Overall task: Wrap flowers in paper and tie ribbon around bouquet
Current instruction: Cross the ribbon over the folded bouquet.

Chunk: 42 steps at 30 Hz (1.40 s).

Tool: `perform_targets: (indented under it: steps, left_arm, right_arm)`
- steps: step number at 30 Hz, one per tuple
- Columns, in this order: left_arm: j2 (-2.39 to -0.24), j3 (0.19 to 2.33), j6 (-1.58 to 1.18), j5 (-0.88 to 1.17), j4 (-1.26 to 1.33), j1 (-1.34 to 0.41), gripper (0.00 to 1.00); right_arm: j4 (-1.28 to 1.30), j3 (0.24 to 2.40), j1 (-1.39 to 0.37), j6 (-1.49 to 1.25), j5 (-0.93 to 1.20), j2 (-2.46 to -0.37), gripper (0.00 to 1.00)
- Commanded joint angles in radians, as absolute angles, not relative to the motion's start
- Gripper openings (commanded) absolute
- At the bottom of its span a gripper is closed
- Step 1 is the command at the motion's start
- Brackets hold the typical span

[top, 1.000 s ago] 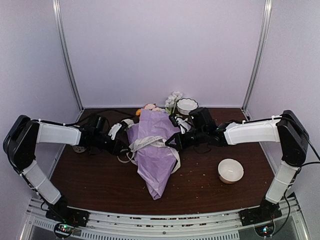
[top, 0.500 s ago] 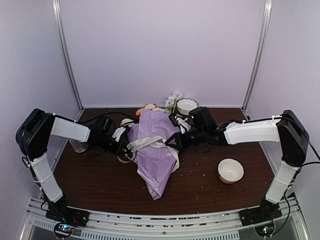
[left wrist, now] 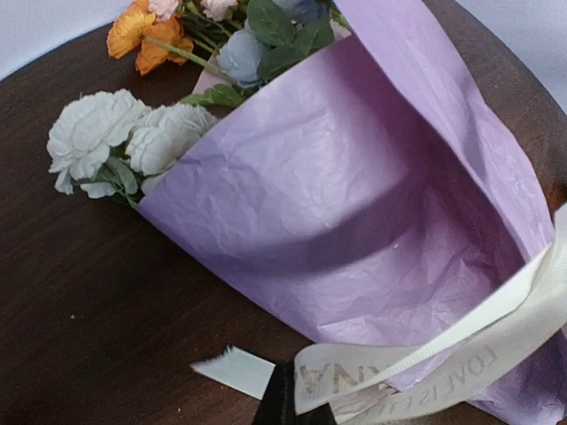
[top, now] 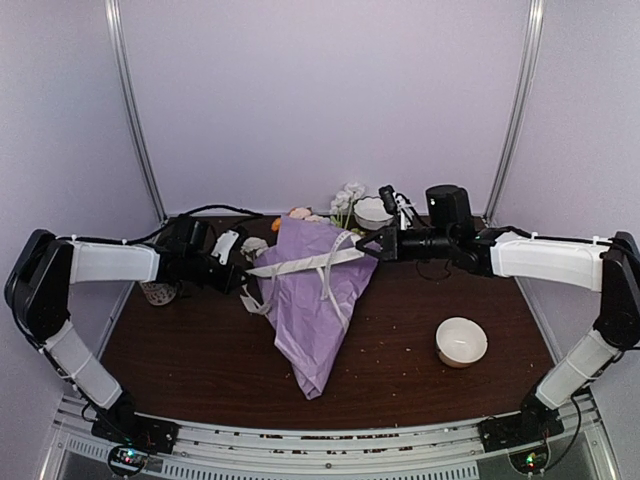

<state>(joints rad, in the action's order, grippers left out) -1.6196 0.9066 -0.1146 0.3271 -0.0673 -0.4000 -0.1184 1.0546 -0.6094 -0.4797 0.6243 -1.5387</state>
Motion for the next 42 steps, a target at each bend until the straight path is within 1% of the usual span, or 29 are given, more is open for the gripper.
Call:
perform_targets:
  steps: [1, 5, 9, 13, 15, 17, 22, 26, 27, 29, 30, 34, 35, 37, 40, 41, 42]
  left_arm:
    - [-1.557, 0.892, -0.104, 0.241, -0.070, -0.365, 0.00]
    - [-1.521, 0.876, -0.084, 0.224, -0.107, -0.344, 0.00]
    - [-1.477, 0.892, -0.074, 0.191, -0.150, -0.351, 0.00]
    - [-1.433, 0.965, 0.009, 0.102, -0.242, -0.454, 0.00]
    - [-1.422, 1.009, 0.036, 0.098, -0.279, -0.506, 0.00]
    - [-1.410, 1.042, 0.026, 0.121, -0.304, -0.519, 0.00]
    - [-1.354, 1.064, 0.040, 0.074, -0.348, -0.520, 0.00]
    - [-1.418, 1.059, 0.056, 0.044, -0.377, -0.519, 0.00]
    - [-1.445, 1.062, 0.053, 0.057, -0.385, -0.519, 0.07]
    - [-1.494, 1.065, 0.038, 0.088, -0.385, -0.519, 0.29]
    - [-1.513, 1.065, 0.030, 0.092, -0.380, -0.519, 0.37]
    - [-1.493, 1.038, 0.028, 0.084, -0.334, -0.519, 0.66]
    - [-1.470, 1.022, 0.030, 0.072, -0.317, -0.519, 0.69]
    - [-1.421, 0.985, 0.033, 0.080, -0.288, -0.520, 0.70]
    - [-1.370, 0.912, 0.005, 0.177, -0.246, -0.536, 0.56]
    - [-1.372, 0.886, -0.002, 0.209, -0.235, -0.549, 0.53]
    - [-1.382, 0.863, -0.015, 0.223, -0.222, -0.561, 0.52]
  right_arm:
    - [-0.090, 1.045, -0.571, -0.469, 0.589, -1.487, 0.00]
    - [-0.011, 1.091, -0.556, -0.428, 0.516, -1.480, 0.00]
    - [0.000, 1.159, -0.592, -0.411, 0.552, -1.524, 0.00]
    - [0.033, 1.246, -0.664, -0.348, 0.537, -1.561, 0.00]
    - [0.030, 1.268, -0.683, -0.354, 0.564, -1.587, 0.00]
    - [0.004, 1.261, -0.683, -0.383, 0.591, -1.606, 0.00]
    - [-0.005, 1.203, -0.674, -0.405, 0.568, -1.608, 0.00]
    - [-0.013, 1.181, -0.670, -0.416, 0.569, -1.617, 0.00]
    - [-0.016, 1.178, -0.671, -0.420, 0.570, -1.620, 0.00]
    - [-0.035, 1.170, -0.672, -0.434, 0.577, -1.627, 0.00]
    - [-0.039, 1.168, -0.672, -0.438, 0.579, -1.629, 0.00]
    - [-0.034, 1.167, -0.672, -0.437, 0.582, -1.631, 0.00]
    - [-0.033, 1.167, -0.672, -0.436, 0.581, -1.631, 0.00]
    - [-0.035, 1.165, -0.672, -0.437, 0.581, -1.635, 0.00]
    - [-0.041, 1.168, -0.672, -0.445, 0.584, -1.645, 0.00]
    - [-0.042, 1.169, -0.672, -0.446, 0.584, -1.648, 0.00]
    - [-0.042, 1.169, -0.672, -0.448, 0.584, -1.651, 0.00]
